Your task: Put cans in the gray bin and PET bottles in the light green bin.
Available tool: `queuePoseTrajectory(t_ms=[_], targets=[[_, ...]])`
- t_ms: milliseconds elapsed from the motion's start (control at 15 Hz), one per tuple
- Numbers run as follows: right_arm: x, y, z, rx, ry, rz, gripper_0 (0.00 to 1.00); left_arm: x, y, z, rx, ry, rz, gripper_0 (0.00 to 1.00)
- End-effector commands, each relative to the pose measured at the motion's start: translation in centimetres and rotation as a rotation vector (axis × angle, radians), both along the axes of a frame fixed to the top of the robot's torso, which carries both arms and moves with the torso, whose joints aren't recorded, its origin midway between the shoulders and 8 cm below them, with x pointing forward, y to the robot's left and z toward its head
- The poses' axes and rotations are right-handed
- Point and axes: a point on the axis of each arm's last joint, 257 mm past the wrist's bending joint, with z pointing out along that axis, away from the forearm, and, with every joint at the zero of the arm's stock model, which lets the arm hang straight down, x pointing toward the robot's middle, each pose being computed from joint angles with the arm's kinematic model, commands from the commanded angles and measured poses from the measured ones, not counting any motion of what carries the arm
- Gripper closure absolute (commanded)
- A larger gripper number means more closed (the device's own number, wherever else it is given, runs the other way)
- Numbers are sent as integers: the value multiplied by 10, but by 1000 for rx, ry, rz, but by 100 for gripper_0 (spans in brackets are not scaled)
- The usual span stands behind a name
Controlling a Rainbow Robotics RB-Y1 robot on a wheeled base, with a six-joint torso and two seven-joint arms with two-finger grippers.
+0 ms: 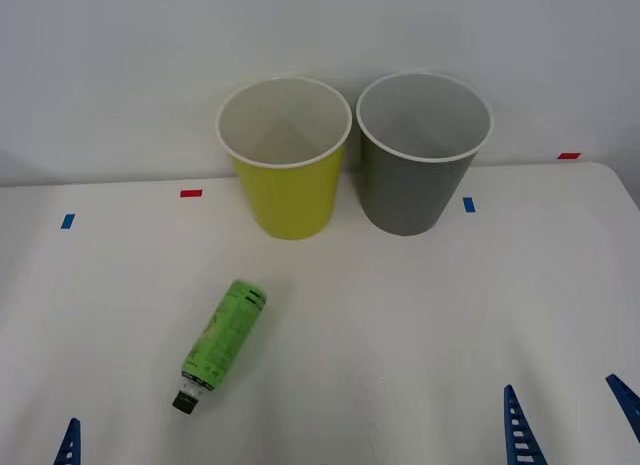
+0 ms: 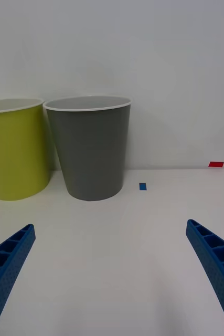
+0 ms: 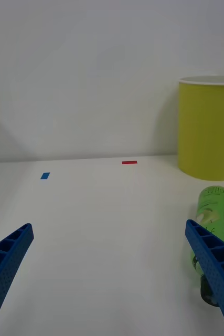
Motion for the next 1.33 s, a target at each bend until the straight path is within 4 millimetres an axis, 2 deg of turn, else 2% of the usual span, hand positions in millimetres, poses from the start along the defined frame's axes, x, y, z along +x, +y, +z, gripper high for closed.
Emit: queuePoseTrajectory(t_ms=[67,333,467,667,1067,1333], targets=[[0,0,0,0,0,0,0,-3,1,-23,-11,38,8,0],[0,0,0,0,0,0,0,2,3,-17,4,26,-2,0],[0,0,0,0,0,0,0,7,2,-21,7,41,-15,0],[0,0,0,0,0,0,0,27,-4,-32,10,99,-59,0],[0,0,0,0,0,0,0,64,-14,-19,77,232,-168,0],[0,0,0,0,0,0,0,87,-18,-23,107,293,-245,0]])
